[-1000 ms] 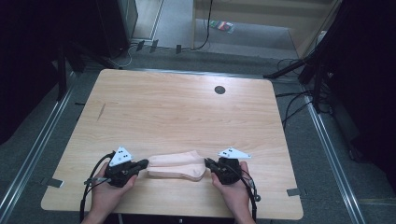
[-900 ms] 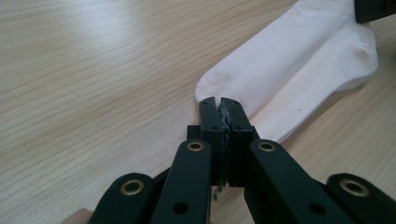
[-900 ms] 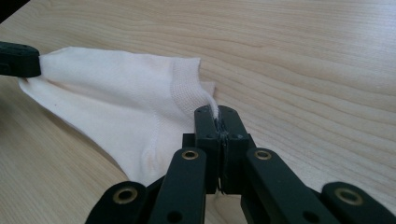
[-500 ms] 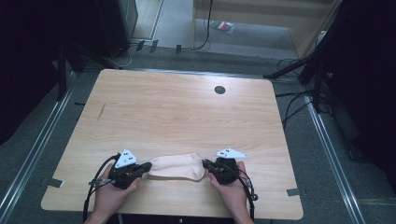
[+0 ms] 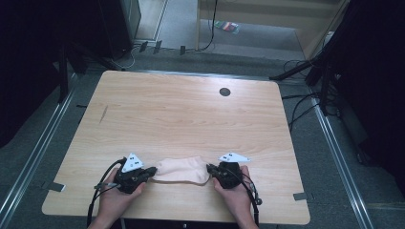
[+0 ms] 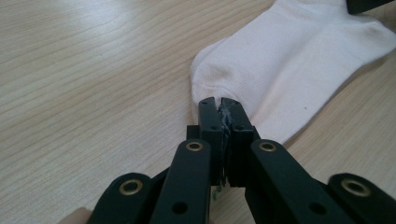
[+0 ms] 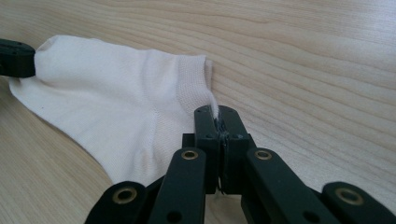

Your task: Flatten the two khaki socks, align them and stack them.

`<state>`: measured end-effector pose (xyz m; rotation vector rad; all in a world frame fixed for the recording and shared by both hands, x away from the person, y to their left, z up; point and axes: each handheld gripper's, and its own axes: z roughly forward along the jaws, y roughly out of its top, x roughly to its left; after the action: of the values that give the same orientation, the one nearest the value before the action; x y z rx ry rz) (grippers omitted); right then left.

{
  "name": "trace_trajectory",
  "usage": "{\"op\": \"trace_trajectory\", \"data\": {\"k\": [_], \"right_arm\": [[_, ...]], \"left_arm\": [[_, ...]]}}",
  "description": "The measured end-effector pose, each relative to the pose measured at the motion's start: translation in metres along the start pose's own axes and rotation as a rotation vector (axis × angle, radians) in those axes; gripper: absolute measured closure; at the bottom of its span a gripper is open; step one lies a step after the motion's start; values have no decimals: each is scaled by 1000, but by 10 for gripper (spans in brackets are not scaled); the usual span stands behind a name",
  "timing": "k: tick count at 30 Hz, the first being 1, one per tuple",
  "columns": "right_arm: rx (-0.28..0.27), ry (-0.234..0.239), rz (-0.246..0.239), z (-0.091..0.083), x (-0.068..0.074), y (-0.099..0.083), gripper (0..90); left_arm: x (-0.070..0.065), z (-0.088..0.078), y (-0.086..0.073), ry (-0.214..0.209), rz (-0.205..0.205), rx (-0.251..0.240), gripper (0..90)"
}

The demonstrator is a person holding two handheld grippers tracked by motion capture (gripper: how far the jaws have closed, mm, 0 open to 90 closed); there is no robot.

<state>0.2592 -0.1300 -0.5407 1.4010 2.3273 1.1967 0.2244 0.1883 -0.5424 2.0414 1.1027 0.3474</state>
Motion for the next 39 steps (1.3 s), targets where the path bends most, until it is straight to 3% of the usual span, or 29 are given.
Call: {"op": "trace_trajectory", "data": {"k": [3, 5, 6, 7, 8, 9, 10, 12, 15, 18, 23, 39], "right_arm": [[-4, 2, -6, 1, -1, -1, 892], [-18, 17, -5, 1, -1, -1, 867], [-39, 47, -3, -1, -2, -2, 784], [-65, 65, 2, -2, -2, -1, 657], [-65, 65, 2, -2, -2, -1, 657], [-115, 55, -18, -3, -1, 0, 432], [-126, 44, -26, -5, -1, 0, 360], [-151, 27, -29, -10, -1, 3, 255], [-171, 51, -14, -19, -1, 8, 173], [-197, 66, -26, -25, -3, 9, 123], [-218, 56, 2, -32, -11, 9, 124], [-264, -45, 50, -56, -48, 4, 131]], "left_arm": [[1, 0, -1, -14, -3, -7, 889], [3, -1, -3, -30, -18, -45, 840], [3, -1, -3, -30, -18, -45, 732], [6, -2, -5, -61, -39, -125, 578], [6, -2, -5, -61, -39, -125, 454], [8, -5, -6, -63, -45, -164, 361], [8, -5, -6, -63, -45, -164, 270], [12, -12, -5, -54, -84, -186, 110], [17, -20, -4, 14, -123, -208, 95], [26, -26, -5, -7, -148, -243, 94], [36, -31, -8, 14, -181, -260, 95], [74, -51, -21, 112, -242, -297, 95]]}}
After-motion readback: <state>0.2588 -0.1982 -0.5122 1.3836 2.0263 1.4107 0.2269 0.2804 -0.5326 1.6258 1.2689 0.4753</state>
